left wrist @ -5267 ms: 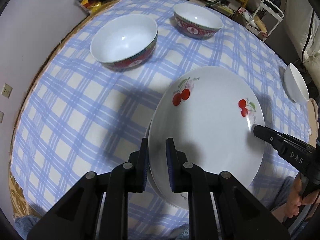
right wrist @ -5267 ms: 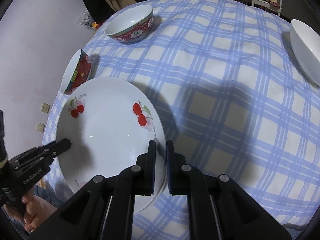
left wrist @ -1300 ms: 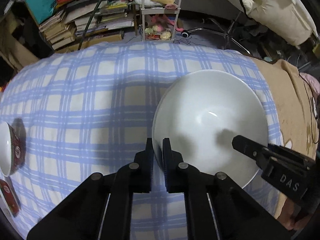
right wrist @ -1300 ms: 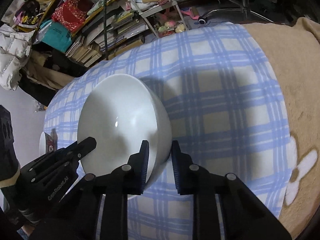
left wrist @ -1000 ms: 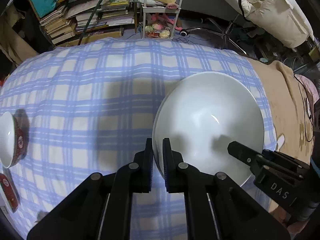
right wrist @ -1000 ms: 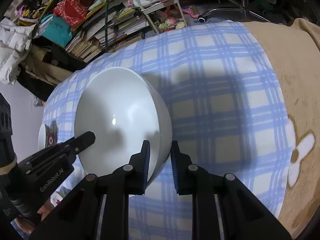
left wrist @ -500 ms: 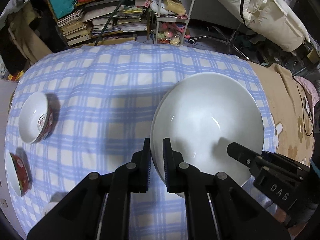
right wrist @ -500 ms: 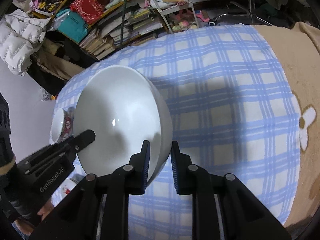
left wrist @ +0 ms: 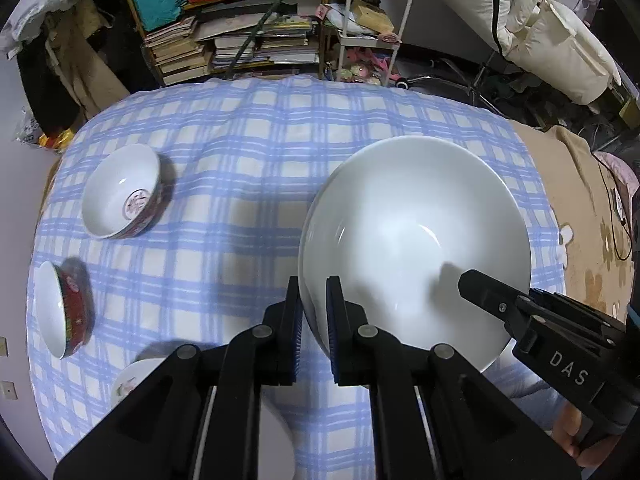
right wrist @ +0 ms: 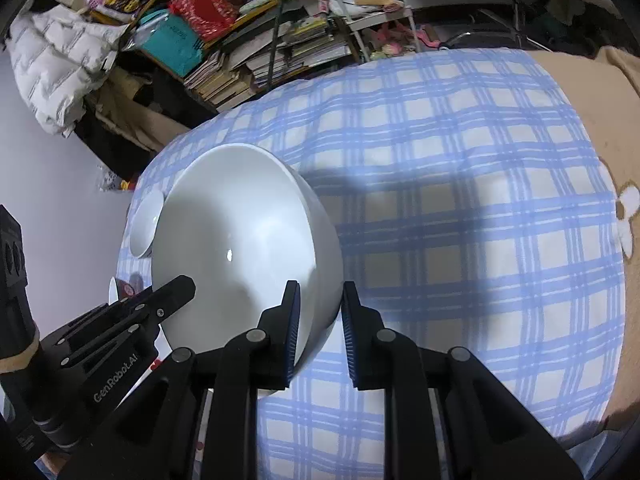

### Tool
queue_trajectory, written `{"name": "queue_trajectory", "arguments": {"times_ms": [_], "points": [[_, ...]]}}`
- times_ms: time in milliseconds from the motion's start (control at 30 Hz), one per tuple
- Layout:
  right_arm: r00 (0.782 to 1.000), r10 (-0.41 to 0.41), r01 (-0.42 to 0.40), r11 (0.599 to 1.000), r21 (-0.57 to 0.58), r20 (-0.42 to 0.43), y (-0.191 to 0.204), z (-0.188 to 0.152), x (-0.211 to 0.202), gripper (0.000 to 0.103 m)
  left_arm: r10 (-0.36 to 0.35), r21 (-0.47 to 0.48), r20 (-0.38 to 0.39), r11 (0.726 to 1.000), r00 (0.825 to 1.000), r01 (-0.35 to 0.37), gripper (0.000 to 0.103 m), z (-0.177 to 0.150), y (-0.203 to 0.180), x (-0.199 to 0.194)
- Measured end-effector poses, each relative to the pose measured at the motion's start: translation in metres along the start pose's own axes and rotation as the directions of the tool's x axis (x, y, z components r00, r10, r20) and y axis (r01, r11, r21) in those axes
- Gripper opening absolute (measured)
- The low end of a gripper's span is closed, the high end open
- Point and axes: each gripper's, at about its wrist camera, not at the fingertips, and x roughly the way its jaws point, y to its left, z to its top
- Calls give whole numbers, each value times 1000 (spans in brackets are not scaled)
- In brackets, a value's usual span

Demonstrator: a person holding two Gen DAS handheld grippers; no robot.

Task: Organize plates and bowls
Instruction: 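Lift the white bowl with both grippers and carry it across the cloth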

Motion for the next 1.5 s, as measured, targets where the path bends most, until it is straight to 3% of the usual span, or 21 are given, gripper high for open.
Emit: {"name": "queue_trajectory", "arguments": {"times_ms": [533,800,1333,1500], "points": [[1000,9,-10,996,-94,-12,52,-17,12,22,18,-81,18,997,1000,-17,10,-23,53,-20],[997,45,-50,996,-67,-68,50,-25,33,22,8,-100,5,995,1000,-7,10,-26,67,-11],[991,-46,38,997,-68,-123,41,-35,64,22,-29,-87,-83,996,996,22,10,-41,66,35],[988,-35,31,999,-29,-148,29,-39,71,22,9,-55,-83,998,997,-13,11,-48,57,43]]}}
